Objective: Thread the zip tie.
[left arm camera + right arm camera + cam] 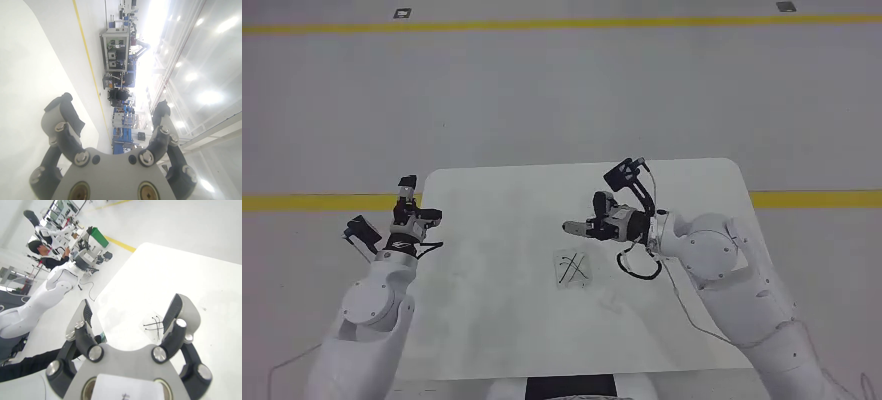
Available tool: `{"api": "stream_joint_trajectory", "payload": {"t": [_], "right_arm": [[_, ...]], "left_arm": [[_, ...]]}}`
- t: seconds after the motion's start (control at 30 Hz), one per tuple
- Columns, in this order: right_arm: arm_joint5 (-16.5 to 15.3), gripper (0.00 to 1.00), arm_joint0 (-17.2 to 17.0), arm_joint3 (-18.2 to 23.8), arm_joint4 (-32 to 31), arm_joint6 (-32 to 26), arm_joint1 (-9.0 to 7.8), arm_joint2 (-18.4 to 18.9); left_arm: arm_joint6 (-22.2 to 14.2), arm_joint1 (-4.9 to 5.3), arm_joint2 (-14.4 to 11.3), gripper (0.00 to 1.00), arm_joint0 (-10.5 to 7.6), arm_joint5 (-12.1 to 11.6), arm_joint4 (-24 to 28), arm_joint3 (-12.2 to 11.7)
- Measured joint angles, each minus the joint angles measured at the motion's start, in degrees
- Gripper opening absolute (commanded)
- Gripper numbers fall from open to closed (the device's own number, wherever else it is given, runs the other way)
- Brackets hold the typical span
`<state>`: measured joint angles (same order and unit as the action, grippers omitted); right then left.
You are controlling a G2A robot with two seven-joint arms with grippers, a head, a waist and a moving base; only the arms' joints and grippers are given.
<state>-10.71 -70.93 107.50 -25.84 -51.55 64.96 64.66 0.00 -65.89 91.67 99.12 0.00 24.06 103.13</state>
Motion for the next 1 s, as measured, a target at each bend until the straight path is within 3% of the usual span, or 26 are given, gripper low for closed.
{"api": "stream_joint_trajectory", "payload": {"t": [0.1, 0.23, 0.7, 0.87, 1.0], "right_arm": [[0.9, 1.00, 3.0, -1.2, 0.0, -1.9, 0.63, -4.0], [1.3, 1.00, 4.6, -2.7, -0.5, -3.0, 1.02, -7.0], [0.9, 1.00, 4.9, -2.3, -0.9, -3.3, 1.03, -7.3], [-1.4, 1.00, 10.0, -2.7, -2.2, -7.2, 2.07, -13.0], [-0.2, 1.00, 15.6, -6.7, -0.6, -11.8, 3.69, -19.0]], "left_arm": [[0.0, 0.00, 0.0, 1.00, 0.00, 0.0, 0.0, 0.0], [0.0, 0.00, 0.0, 1.00, 0.00, 0.0, 0.0, 0.0], [0.0, 0.00, 0.0, 1.00, 0.00, 0.0, 0.0, 0.0], [0.0, 0.00, 0.0, 1.00, 0.00, 0.0, 0.0, 0.0], [0.0, 0.00, 0.0, 1.00, 0.00, 0.0, 0.0, 0.0]]}}
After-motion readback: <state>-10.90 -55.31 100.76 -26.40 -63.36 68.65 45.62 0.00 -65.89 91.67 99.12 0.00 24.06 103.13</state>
